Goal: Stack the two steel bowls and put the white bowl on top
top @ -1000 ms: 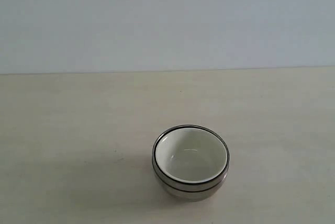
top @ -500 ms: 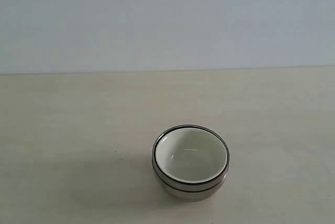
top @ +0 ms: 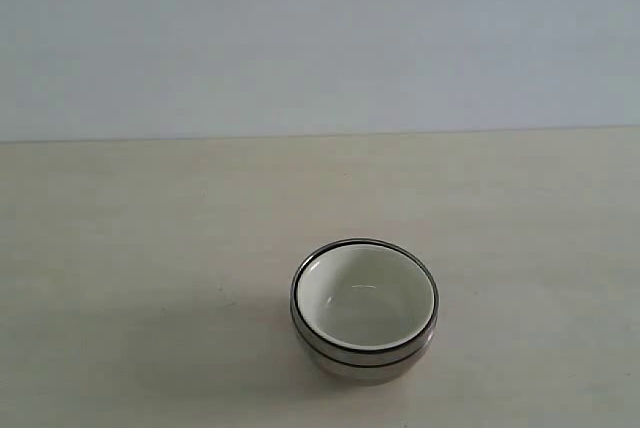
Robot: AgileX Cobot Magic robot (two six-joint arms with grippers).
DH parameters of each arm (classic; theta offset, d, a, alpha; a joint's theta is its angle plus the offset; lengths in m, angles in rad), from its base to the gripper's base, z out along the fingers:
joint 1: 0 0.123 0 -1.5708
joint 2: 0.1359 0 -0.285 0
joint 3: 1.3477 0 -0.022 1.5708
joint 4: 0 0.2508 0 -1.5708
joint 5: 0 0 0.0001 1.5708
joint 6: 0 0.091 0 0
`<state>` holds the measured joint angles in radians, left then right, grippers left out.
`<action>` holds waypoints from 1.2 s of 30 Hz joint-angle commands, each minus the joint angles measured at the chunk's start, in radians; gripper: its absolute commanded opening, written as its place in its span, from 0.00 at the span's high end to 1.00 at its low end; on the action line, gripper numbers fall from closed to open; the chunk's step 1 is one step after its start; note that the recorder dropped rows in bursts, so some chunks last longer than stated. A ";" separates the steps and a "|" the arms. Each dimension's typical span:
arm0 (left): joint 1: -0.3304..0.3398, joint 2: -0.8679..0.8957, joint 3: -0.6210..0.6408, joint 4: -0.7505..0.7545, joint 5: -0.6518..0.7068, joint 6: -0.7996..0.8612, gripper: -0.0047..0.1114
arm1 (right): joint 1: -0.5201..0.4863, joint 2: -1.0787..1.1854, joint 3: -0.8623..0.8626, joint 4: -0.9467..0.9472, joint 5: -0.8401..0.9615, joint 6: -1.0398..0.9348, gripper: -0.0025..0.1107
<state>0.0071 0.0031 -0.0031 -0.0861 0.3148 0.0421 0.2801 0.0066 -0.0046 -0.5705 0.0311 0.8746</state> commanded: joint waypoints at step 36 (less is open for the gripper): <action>-0.005 -0.003 0.003 0.000 -0.007 -0.005 0.93 | -0.270 -0.007 0.005 0.571 0.278 -0.266 0.98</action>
<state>0.0071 0.0031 -0.0031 -0.0861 0.3148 0.0421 0.0127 0.0066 -0.0046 0.0055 0.2007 0.7348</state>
